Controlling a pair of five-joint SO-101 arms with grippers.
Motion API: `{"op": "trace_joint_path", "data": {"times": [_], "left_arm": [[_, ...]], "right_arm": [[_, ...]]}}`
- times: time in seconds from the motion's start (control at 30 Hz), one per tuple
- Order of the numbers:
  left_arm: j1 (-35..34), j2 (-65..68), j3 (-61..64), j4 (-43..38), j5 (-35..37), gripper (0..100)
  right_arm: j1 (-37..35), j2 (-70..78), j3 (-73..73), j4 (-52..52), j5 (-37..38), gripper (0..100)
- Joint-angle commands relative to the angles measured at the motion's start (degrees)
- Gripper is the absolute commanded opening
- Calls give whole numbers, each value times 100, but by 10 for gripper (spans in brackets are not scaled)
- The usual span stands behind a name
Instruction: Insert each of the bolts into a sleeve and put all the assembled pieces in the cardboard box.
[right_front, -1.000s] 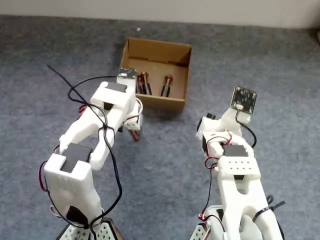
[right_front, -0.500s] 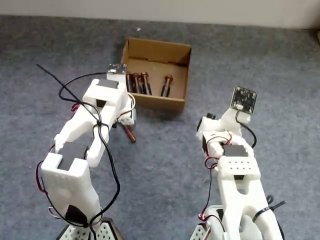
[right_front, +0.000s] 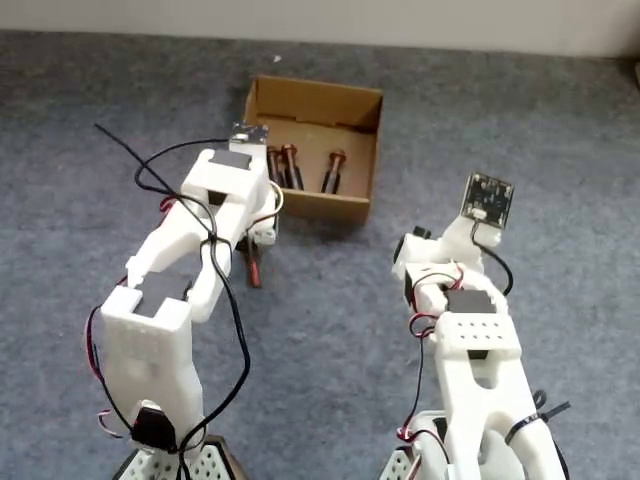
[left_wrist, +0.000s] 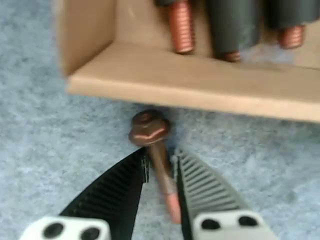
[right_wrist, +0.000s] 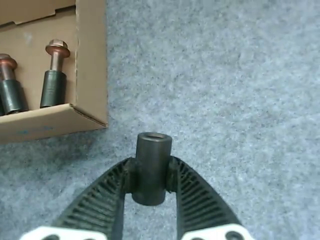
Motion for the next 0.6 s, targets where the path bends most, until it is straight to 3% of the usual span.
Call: {"op": "trace_joint_path", "data": {"times": [0.0, 0.2, 0.43, 0.57], "left_arm": [[119, -4, -171, 88, -237, 40], [233, -479, -31, 79, -738, 5], [224, -2176, 980, 53, -958, 5], [224, -3477, 2035, -598, -1169, 5]], "right_arm": [[48, -215, -57, -119, 53, 5], [31, -268, -48, -101, 53, 5], [-259, -277, -84, 312, 53, 5], [-497, -374, -259, 919, 62, 5]]}}
